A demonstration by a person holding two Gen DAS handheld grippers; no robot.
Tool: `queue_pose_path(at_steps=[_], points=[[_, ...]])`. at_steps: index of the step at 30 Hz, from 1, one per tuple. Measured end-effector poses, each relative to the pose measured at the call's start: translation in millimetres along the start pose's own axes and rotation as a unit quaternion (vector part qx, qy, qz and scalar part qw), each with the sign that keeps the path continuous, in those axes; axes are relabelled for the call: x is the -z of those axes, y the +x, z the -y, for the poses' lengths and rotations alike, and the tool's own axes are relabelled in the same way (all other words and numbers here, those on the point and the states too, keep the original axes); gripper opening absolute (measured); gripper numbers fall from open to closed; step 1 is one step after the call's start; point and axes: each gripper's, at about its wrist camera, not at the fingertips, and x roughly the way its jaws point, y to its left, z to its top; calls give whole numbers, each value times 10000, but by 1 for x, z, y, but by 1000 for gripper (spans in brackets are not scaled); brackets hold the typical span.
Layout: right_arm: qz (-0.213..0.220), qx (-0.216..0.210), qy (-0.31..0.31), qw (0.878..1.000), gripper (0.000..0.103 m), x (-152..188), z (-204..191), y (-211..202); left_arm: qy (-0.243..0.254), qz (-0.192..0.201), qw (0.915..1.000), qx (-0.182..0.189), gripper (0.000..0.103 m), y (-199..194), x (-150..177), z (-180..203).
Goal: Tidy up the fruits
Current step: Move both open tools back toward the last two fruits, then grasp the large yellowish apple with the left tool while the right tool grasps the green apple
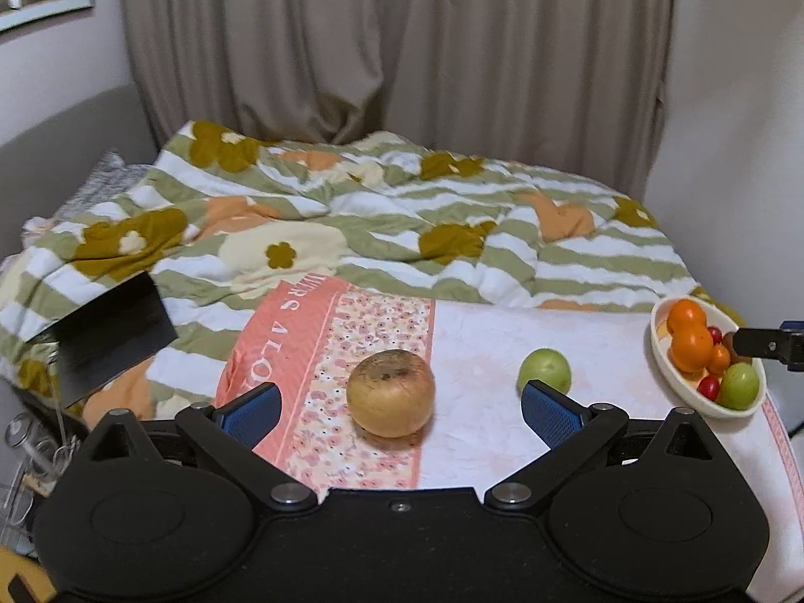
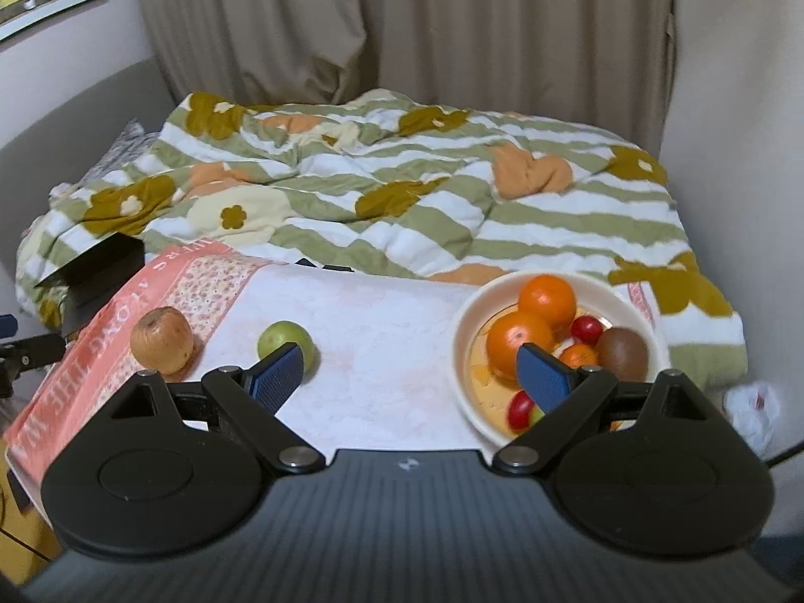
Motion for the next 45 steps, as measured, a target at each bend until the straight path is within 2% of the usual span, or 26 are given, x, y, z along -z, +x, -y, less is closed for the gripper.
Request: queue_pose_path(at_steps=[10, 18, 27, 32, 34, 36, 45], points=[[-133, 257, 240, 9993, 103, 5, -55, 50, 314, -584, 9940, 867, 103, 71, -12, -41], [-474, 295, 181, 9983, 103, 3, -77, 100, 178, -1023, 9865, 1264, 102, 121, -6, -48], [-827, 51, 45, 9966, 103, 4, -89, 143, 46, -1194, 9841, 1317, 99, 153, -5, -45], [-1058, -51, -169, 9942, 103, 8, -96, 162, -3, -1297, 9828, 1316, 90, 160, -4, -42], [-1083, -92, -193, 9939, 103, 8, -97, 166, 9, -1358, 9828, 1252, 77, 162, -3, -40], [-1107, -135, -222, 9935, 103, 7, -97, 169, 61, -1341, 9838, 1191, 77, 162, -2, -39], [-1254, -300, -400, 9908, 86, 8, -101, 186, -40, -1342, 9853, 1060, 77, 156, 1, -45]])
